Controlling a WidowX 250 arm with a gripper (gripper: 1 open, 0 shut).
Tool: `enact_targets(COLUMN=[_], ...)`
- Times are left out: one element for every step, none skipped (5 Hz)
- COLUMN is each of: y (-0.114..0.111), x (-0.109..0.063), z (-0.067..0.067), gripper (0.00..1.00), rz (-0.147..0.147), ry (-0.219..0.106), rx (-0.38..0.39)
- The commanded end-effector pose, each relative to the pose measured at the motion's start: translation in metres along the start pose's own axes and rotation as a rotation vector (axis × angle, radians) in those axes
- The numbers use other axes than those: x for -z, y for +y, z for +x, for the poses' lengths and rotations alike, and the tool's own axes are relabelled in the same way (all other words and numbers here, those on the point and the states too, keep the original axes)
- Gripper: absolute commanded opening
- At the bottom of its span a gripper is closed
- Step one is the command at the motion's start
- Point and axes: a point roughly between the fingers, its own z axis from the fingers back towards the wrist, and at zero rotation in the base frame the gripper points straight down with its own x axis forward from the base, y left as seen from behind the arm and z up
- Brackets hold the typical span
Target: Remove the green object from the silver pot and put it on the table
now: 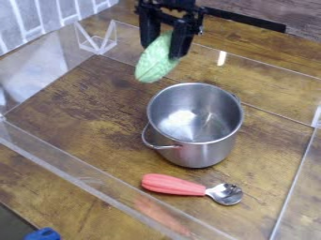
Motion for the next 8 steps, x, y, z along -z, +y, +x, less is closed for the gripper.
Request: enact_targets(y=[0.011,0.012,0.011,0.021,0.028,0.033,0.040,0.045], x=[-0.047,-0.041,-0.038,-0.040,-0.050,-0.053,-0.038,-0.027], z=[0.000,0.007,0.011,0.009,0.013,0.022,0.030,0.032], gripper=[0.00,0.00,0.00,0.00,0.00,0.00,0.00,0.00], rz=[0.018,0.031,0.043,0.056,0.070,0.076,0.076,0.067], ry=[-0.140,-0.174,-0.204,-0.231,-0.256,-0.273,-0.289,-0.296], rx=[-0.066,0.010,0.095,0.112,0.087,0.066,-0.009,-0.093])
